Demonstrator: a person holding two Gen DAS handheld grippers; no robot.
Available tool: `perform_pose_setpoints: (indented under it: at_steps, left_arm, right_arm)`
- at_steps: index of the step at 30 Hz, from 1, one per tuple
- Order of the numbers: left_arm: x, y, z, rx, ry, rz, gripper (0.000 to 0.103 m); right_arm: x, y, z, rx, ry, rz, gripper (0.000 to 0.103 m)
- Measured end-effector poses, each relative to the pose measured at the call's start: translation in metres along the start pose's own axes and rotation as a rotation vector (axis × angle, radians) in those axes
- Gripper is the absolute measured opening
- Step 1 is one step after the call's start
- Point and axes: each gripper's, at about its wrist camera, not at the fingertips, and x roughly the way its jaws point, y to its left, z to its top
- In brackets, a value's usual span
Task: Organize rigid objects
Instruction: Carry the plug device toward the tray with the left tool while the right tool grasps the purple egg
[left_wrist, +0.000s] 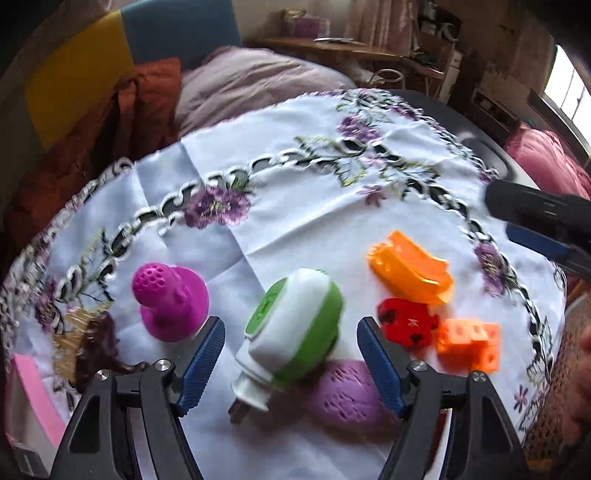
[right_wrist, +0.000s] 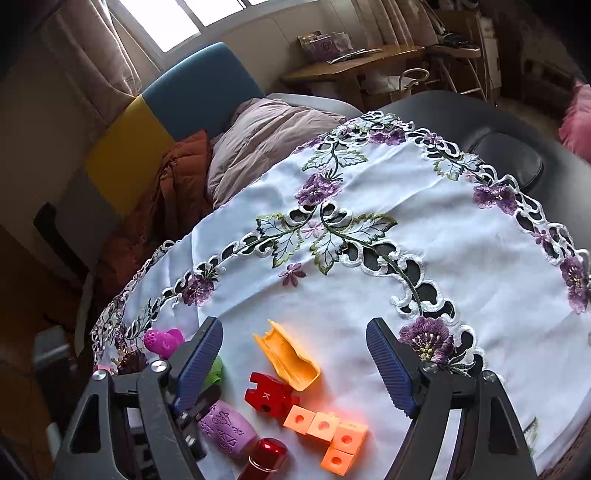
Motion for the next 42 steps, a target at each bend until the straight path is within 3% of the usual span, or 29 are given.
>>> perform_pose_setpoints:
  at_steps: [3, 14, 21, 29, 34, 42]
  left_arm:
    - [0.0, 0.013, -0.007, -0.085, -0.021, -0.051, 0.056]
    - [-0.07, 0.036, -0.077, -0.243, -0.117, -0.047, 0.056]
    - [-0.109, 0.03, -0.122, -0.274, -0.171, -0.044, 0.056]
    - [-0.141, 0.032, -0.163, -0.314, -0.21, -0.04, 0.056]
    - [-0.157, 0.041, -0.186, -0.345, -0.226, -0.026, 0.056]
    - [-0.176, 0.065, -0.215, -0.427, -0.252, -0.003, 0.056]
  right_arm:
    - [-0.001, -0.002, 0.0, 0.008, -0.003, -0.005, 0.081]
    - [0.008, -0.005, -0.001, 0.022, 0.049, -0.008, 0.081]
    - [0.02, -0.001, -0.007, -0.002, 0.127, 0.008, 0.081]
    - [0.03, 0.037, -0.023, -0.189, 0.214, 0.095, 0.081]
    - [0.03, 0.075, -0.042, -0.381, 0.257, 0.16, 0.081]
    - [0.049, 0.11, -0.069, -0.602, 0.312, 0.1, 0.081]
